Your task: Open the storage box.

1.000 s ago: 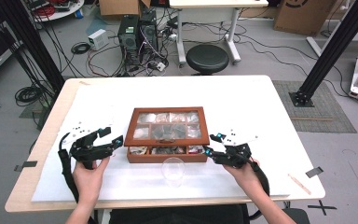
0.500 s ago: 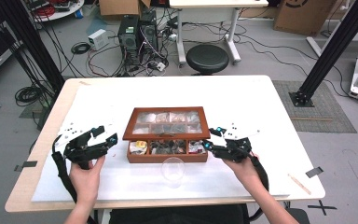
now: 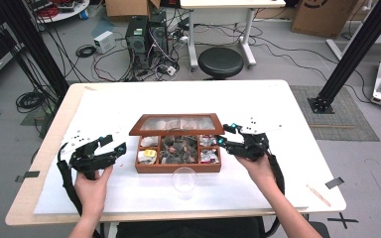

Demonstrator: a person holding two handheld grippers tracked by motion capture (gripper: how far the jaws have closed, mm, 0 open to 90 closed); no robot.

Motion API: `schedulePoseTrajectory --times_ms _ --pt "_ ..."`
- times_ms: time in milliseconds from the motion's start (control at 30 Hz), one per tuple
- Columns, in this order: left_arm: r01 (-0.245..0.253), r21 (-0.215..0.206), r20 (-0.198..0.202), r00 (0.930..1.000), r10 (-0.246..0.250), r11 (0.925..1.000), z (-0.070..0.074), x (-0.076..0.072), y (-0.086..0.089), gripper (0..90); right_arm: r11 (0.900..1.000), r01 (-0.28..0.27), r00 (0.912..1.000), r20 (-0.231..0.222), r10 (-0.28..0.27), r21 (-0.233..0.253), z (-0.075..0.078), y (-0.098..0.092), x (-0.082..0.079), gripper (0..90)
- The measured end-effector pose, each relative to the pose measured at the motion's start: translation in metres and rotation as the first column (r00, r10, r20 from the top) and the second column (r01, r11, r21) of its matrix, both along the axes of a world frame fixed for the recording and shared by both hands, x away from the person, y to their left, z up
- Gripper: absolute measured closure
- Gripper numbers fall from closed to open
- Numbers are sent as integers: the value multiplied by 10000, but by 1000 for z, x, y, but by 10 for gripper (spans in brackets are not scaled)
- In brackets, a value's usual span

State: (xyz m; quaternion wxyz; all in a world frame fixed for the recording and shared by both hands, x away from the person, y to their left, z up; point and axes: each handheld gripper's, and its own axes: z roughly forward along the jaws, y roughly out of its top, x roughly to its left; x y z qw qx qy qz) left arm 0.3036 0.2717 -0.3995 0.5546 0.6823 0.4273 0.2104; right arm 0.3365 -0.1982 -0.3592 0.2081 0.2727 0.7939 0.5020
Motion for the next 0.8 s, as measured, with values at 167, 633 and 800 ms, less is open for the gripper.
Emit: schedulePoseTrajectory --times_ms 167,633,800 --pt "19 -12 -48 10000 -19 10000 -1 1 -1 304 9993 224 9997 6 -224 305 5 2 9 548" --pt "137 54 -303 9994 -135 9999 -3 3 -2 304 9910 562 9982 -269 -534 1212 18 1 29 560" --pt "165 45 -372 9992 -163 9999 -4 4 -2 305 9878 682 9974 -324 -643 1400 22 2 35 561"
